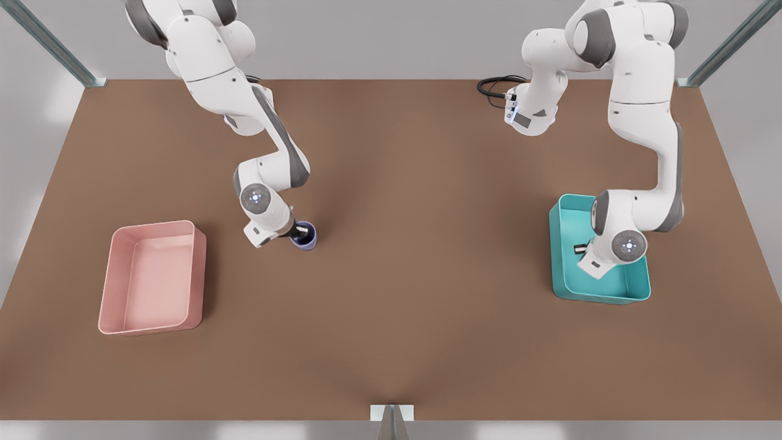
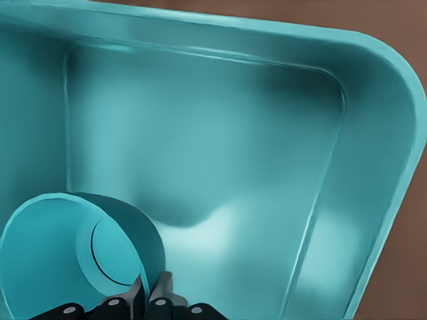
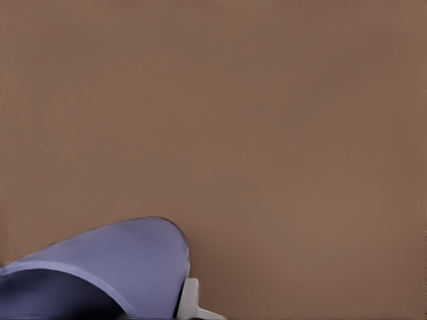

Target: Put the bowls and cups in different boxes

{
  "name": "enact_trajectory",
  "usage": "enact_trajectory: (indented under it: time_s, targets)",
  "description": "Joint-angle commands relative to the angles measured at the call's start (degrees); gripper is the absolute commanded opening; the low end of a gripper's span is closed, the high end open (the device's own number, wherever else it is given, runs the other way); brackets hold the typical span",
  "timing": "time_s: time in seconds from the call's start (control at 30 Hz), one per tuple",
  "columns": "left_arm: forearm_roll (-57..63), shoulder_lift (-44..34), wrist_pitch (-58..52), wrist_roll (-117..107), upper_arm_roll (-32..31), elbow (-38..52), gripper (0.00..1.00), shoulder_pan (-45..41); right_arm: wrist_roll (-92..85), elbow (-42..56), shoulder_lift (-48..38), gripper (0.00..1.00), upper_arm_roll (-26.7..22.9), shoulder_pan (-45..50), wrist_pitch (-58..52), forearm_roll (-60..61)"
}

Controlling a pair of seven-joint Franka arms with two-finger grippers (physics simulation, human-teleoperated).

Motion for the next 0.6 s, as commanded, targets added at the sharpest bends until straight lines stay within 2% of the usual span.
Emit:
enact_trajectory:
  time_s: [0.0,0.07,0.13,0.17,0.2,0.23,0.3,0.4,0.57]
  targets:
    - [-0.37,0.74,3.43,0.71,0.01,0.09,0.34,0.01,3.13,1.69,-2.07,0.21,-0.17,-1.06,-4.47,-0.6]
    - [-0.37,-0.58,2.2,0.71,-0.17,0.27,1.0,-0.16,-0.56,13.47,-2.95,0.21,-0.52,-5.89,-17.83,-0.69]
    - [-0.72,-6.55,-9.04,0.8,-0.78,3.16,1.0,-0.34,-13.9,22.43,-1.11,0.21,-0.61,-12.65,-21.97,-1.57]
    - [-3.97,-9.54,-20.45,0.71,-2.53,9.21,1.0,-0.43,-21.47,24.9,0.03,0.21,-0.7,-16.34,-22.41,-1.92]
    - [-7.48,-9.89,-34.17,0.71,-4.82,19.94,1.0,-0.25,-28.59,26.57,1.44,0.21,-0.7,-21.35,-22.85,-3.41]
    - [-10.74,-10.86,-39.72,0.71,-6.67,25.13,1.0,-0.34,-34.3,27.54,2.23,0.21,-0.7,-25.22,-23.81,-3.59]
    - [-11.18,-13.67,-43.76,0.8,-13.26,31.72,1.0,-0.52,-41.16,28.06,2.5,0.21,-0.87,-31.55,-24.87,-4.73]
    - [-12.41,-13.41,-49.92,0.88,-13.87,40.34,1.0,-0.6,-42.13,27.98,4.34,0.21,-1.05,-36.65,-24.96,-8.95]
    - [-10.3,-12.71,-51.24,0.71,-14.58,41.31,1.0,-0.78,-41.69,32.01,13.3,0.21,-0.96,-37.27,-23.99,-8.51]
